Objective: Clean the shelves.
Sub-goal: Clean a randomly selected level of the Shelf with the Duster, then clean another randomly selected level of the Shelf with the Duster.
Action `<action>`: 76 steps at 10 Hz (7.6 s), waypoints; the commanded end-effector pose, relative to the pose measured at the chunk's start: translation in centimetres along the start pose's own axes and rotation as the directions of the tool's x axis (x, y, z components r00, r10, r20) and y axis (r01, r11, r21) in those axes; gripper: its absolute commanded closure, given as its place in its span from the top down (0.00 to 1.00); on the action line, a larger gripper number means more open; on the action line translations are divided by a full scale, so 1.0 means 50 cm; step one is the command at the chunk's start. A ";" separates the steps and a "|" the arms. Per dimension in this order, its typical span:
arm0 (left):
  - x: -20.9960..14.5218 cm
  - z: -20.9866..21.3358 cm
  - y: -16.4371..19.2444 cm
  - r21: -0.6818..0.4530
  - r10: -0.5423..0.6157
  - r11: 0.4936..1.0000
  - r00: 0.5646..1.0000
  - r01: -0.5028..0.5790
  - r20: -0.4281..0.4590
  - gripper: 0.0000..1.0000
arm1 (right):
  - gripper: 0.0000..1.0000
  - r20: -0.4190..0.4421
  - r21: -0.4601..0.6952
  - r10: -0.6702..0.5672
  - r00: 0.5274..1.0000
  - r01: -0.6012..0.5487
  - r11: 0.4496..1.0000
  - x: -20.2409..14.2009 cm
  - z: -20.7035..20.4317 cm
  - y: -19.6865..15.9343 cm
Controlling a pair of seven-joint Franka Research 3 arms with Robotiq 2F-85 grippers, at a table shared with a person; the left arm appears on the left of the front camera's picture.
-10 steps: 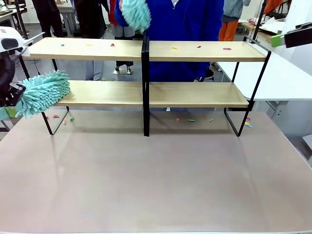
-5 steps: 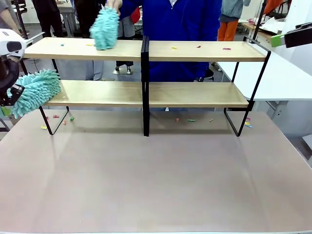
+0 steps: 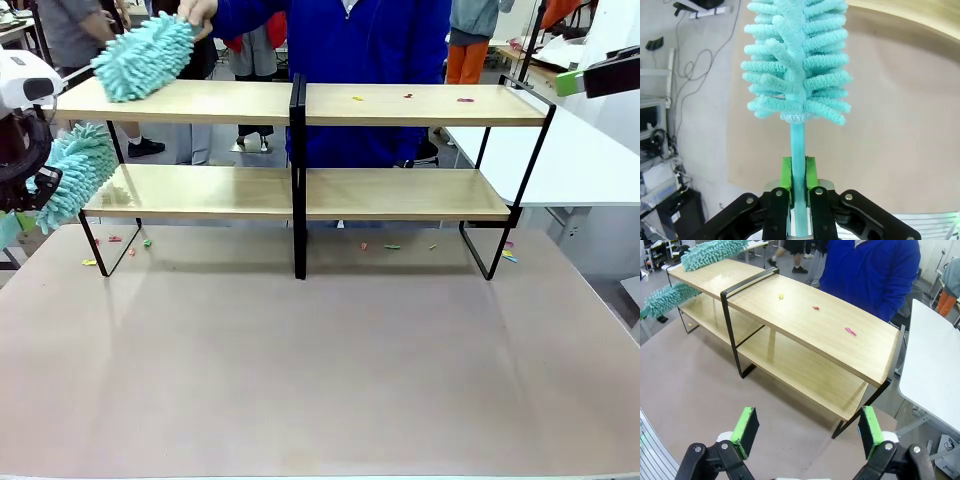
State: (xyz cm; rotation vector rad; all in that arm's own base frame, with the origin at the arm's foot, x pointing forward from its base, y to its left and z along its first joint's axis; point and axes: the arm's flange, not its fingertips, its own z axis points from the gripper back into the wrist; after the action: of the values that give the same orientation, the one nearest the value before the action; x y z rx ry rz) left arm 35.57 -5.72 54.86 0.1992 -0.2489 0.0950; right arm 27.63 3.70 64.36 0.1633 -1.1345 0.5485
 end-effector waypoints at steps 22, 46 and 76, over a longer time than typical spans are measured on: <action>-0.282 0.259 0.472 -0.563 -0.586 0.002 0.457 0.826 0.669 0.12 | 1.00 0.002 0.000 -0.005 1.000 0.005 1.000 0.000 0.000 -0.002; 0.027 0.494 -0.251 -0.530 -0.319 0.748 0.917 0.399 0.240 0.12 | 1.00 0.002 0.000 -0.005 1.000 0.005 1.000 0.000 0.000 -0.002; 0.256 0.500 -0.712 -0.575 -0.901 0.144 0.347 0.806 0.261 0.12 | 1.00 0.002 0.000 -0.005 1.000 0.005 1.000 0.000 0.000 -0.002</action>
State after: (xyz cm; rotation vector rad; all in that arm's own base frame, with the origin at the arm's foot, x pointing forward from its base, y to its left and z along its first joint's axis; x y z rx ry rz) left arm 44.39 -44.59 71.79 -0.3599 0.0086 -1.1124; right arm 27.63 3.70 64.35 0.1632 -1.1343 0.5485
